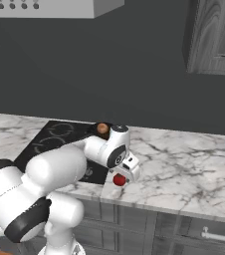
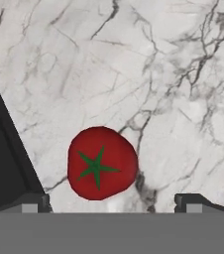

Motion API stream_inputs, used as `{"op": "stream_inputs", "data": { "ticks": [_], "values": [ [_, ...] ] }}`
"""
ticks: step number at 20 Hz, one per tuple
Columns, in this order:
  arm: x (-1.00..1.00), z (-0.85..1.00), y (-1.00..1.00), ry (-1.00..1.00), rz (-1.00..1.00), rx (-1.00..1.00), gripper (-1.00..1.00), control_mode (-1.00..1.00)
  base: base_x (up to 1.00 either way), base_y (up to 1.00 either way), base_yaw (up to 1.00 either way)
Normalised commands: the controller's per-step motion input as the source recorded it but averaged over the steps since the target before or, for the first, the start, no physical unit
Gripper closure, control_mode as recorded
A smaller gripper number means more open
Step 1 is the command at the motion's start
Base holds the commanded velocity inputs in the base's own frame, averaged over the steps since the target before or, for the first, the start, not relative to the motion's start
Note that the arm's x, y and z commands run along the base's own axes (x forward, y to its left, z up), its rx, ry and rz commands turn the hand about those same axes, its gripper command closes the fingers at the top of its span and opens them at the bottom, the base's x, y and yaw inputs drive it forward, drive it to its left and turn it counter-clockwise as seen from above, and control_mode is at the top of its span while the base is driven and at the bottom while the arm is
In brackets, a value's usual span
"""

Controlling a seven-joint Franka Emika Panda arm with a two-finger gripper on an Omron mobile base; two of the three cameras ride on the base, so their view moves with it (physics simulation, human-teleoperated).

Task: Place the pan on the rear right burner on the stove. Then place the tomato and the onion in the pan and turn on the rear right burner.

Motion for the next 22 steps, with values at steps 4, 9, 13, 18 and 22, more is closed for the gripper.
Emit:
{"op": "stream_inputs", "data": {
  "ticks": [4,9,13,18,22],
  "values": [
    [0.06,-0.23,0.00,0.07,0.00,0.00,-1.00,-1.00,0.00,0.00,0.00],
    [0.08,-0.24,0.00,0.07,0.00,0.00,-1.00,-1.00,0.00,0.00,0.00],
    [0.08,-0.21,0.00,0.05,0.00,0.00,-1.00,-1.00,0.00,0.00,0.00],
    [0.12,-0.21,0.00,0.07,0.00,0.00,1.00,-1.00,0.00,0.00,0.00],
    [-0.01,-0.02,-0.01,0.01,0.00,0.00,1.00,-1.00,0.00,0.00,0.00]
  ]
}}
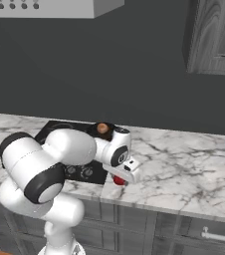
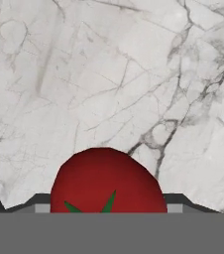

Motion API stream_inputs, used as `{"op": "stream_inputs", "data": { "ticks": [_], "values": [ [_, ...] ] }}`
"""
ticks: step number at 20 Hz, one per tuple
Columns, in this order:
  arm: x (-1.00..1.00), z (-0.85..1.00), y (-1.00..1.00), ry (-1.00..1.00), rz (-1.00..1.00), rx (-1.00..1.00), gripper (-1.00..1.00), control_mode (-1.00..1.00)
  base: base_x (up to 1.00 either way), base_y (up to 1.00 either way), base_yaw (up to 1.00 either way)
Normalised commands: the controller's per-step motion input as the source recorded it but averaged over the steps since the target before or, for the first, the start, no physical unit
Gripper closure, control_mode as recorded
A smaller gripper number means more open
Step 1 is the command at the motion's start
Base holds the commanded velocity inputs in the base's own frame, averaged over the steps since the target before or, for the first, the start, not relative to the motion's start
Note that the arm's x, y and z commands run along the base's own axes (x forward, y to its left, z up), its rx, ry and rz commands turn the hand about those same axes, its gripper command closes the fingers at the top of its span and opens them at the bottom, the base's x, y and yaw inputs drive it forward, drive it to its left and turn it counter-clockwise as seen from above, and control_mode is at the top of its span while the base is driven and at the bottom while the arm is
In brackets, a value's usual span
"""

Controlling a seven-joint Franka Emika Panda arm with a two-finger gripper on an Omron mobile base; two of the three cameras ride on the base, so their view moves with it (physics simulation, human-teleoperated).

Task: Place the pan on the rear right burner on the stove. Then place the tomato and the onion in the pan and turn on the rear right burner.

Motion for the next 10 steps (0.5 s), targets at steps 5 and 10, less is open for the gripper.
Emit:
{"op": "stream_inputs", "data": {
  "ticks": [5,10],
  "values": [
    [-0.07,0.55,0.00,-0.01,0.02,0.00,1.00,-1.00,0.00,0.00,0.00],
    [0.00,0.60,0.00,-0.01,0.05,0.00,1.00,-1.00,0.00,0.00,0.00]
  ]
}}
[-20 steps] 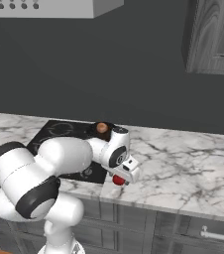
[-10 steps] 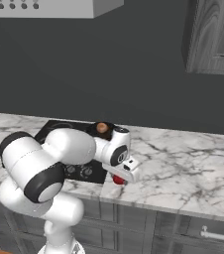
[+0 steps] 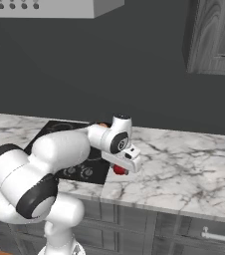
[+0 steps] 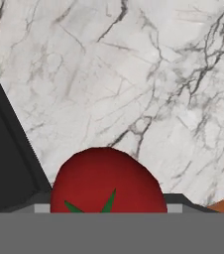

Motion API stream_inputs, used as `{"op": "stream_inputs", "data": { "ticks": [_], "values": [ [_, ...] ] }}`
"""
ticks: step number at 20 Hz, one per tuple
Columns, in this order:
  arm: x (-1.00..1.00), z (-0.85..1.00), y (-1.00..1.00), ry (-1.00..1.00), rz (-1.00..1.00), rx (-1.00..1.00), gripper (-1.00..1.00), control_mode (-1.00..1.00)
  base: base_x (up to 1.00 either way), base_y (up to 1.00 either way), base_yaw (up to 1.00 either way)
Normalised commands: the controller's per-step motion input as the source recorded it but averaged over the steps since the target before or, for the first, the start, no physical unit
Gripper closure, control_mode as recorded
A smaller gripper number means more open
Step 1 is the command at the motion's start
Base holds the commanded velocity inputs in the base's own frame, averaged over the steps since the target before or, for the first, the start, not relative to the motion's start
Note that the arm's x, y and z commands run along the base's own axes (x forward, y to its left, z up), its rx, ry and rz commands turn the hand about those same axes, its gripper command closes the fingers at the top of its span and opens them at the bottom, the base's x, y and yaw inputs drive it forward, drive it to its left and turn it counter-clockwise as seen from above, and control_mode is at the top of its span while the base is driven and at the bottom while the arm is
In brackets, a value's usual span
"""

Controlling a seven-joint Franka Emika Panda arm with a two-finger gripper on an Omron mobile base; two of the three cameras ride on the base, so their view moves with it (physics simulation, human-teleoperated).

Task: Place the pan on the rear right burner on the stove. Then place the tomato and the onion in the pan and turn on the rear right burner.

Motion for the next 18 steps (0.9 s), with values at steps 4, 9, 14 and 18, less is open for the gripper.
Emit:
{"op": "stream_inputs", "data": {
  "ticks": [4,9,14,18],
  "values": [
    [0.00,0.47,0.01,0.00,0.07,0.00,1.00,-1.00,0.00,0.00,0.00],
    [0.00,0.43,0.11,-0.01,0.09,0.00,1.00,-1.00,0.00,0.00,0.00],
    [0.09,0.30,0.28,0.00,0.10,0.02,1.00,-1.00,0.00,0.00,0.00],
    [0.22,0.19,0.33,0.00,0.10,0.02,1.00,-1.00,0.00,0.00,0.00]
  ]
}}
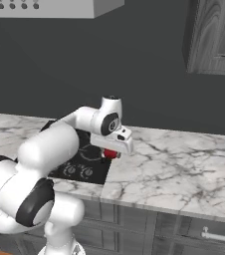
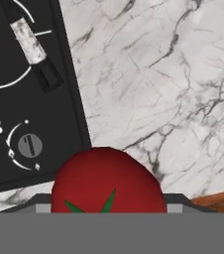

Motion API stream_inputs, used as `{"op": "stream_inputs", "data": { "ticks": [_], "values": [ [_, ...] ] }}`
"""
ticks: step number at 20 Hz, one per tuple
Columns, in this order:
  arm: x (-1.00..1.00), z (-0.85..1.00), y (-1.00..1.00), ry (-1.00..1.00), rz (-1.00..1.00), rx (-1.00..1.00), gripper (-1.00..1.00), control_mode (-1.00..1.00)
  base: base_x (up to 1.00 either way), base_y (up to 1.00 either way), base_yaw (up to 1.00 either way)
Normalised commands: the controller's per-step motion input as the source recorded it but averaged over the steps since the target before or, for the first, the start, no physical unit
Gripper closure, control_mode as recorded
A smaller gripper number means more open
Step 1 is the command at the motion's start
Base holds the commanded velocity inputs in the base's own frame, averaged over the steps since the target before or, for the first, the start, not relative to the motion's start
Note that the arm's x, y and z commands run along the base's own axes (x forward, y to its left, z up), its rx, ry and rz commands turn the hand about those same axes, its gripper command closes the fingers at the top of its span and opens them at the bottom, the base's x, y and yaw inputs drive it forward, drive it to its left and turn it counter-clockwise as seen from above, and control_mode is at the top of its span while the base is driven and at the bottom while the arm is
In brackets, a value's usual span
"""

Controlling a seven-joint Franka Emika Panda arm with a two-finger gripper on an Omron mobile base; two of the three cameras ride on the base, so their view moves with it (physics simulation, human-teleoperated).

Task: Place the pan on the rear right burner on the stove. Then place the tomato and the onion in the pan and turn on the rear right burner.

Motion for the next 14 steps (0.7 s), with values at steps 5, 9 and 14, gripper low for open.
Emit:
{"op": "stream_inputs", "data": {
  "ticks": [5,9,14],
  "values": [
    [0.36,0.19,0.34,0.00,0.09,0.03,1.00,-1.00,0.00,0.00,0.00],
    [0.42,0.13,0.37,0.00,0.07,0.01,1.00,-1.00,0.00,0.00,0.00],
    [0.52,0.06,0.34,0.00,0.06,0.01,1.00,-1.00,0.00,0.00,0.00]
  ]
}}
